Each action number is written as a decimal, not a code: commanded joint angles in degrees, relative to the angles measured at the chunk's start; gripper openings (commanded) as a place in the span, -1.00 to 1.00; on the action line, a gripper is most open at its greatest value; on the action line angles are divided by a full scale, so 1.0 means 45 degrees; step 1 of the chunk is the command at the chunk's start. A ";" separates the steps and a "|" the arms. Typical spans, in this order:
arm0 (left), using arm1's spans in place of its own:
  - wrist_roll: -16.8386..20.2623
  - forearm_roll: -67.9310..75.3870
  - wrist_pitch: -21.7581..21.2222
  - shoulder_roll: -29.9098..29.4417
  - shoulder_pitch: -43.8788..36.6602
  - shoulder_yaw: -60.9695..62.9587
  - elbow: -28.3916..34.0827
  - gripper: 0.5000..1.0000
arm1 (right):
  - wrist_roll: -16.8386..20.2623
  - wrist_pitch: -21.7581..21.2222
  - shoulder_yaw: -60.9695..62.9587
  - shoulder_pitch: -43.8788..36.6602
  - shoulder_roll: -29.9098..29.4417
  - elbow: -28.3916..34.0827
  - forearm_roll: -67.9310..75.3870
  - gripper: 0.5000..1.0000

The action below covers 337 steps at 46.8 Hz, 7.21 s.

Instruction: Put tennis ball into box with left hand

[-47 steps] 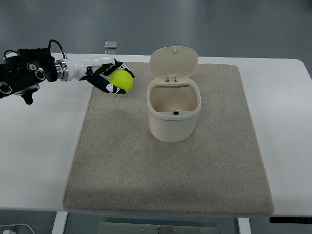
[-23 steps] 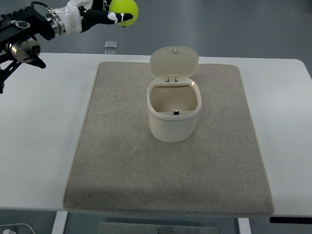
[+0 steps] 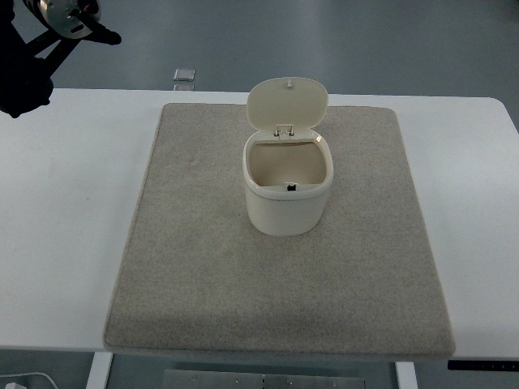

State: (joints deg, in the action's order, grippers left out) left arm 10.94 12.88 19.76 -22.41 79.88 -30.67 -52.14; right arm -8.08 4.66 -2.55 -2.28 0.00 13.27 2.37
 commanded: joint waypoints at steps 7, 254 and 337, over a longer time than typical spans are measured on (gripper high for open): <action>-0.0087 0.0495 -0.0036 0.0000 0.0198 0.0778 -0.2239 -1.00 | 0.0000 0.0000 0.0000 -0.0002 0.0000 0.0000 0.0000 0.75; 0.0089 -0.0382 -0.3529 -0.3087 -0.1715 0.2345 -0.7106 0.60 | 0.0000 0.0000 0.0000 -0.0002 0.0000 0.0000 0.0000 0.75; 0.1592 -0.1750 0.0042 0.2148 -0.6482 -0.4299 0.5825 0.69 | 0.0000 0.0000 0.0000 -0.0002 0.0000 0.0000 0.0000 0.76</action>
State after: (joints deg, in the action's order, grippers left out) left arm 18.11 5.01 19.95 -12.74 50.71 -50.11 -25.96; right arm -8.08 4.66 -2.55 -2.28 0.00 13.28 2.37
